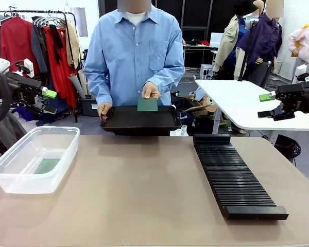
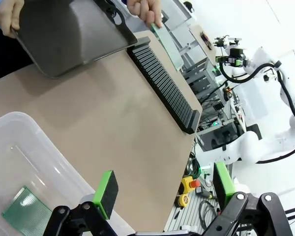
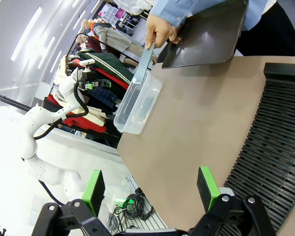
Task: Sort PCBs into racks and boxes based on the side picked up.
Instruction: Pick up the Blank PCB handed by the Human.
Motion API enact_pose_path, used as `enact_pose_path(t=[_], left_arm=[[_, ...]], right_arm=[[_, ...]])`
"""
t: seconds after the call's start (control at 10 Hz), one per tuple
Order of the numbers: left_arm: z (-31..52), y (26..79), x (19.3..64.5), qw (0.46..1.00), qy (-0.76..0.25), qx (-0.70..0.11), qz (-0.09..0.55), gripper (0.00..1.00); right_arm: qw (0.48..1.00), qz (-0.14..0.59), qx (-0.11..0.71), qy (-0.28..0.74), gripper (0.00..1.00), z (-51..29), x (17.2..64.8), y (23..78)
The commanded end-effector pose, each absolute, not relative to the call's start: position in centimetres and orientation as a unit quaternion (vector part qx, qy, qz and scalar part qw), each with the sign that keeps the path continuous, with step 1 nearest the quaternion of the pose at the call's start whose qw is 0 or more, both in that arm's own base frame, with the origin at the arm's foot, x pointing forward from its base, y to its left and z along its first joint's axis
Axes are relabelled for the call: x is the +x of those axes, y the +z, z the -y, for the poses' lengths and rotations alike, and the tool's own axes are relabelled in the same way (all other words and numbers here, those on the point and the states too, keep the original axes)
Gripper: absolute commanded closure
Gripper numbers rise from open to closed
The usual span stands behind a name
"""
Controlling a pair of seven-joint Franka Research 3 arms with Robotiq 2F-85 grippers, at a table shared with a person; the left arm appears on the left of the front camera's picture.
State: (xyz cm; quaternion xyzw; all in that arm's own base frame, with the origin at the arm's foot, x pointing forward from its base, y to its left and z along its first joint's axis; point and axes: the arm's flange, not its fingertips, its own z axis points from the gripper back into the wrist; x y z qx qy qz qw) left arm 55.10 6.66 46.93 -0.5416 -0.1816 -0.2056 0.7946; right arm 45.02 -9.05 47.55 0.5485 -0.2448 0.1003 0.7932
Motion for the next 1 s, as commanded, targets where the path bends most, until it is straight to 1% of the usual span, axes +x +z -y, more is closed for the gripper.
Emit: enact_pose_path(t=[0.0, 0.9], left_arm=[[-6.67, 47.07, 54.66, 0.797, -0.206, -0.538, 0.181, 0.0], [-6.67, 47.07, 54.66, 0.797, -0.206, -0.538, 0.181, 0.0]], right_arm=[[0.79, 0.247, 0.551, 0.103, 0.0, 9.03, 45.03, 47.83], [0.79, 0.247, 0.551, 0.103, 0.0, 9.03, 45.03, 47.83]])
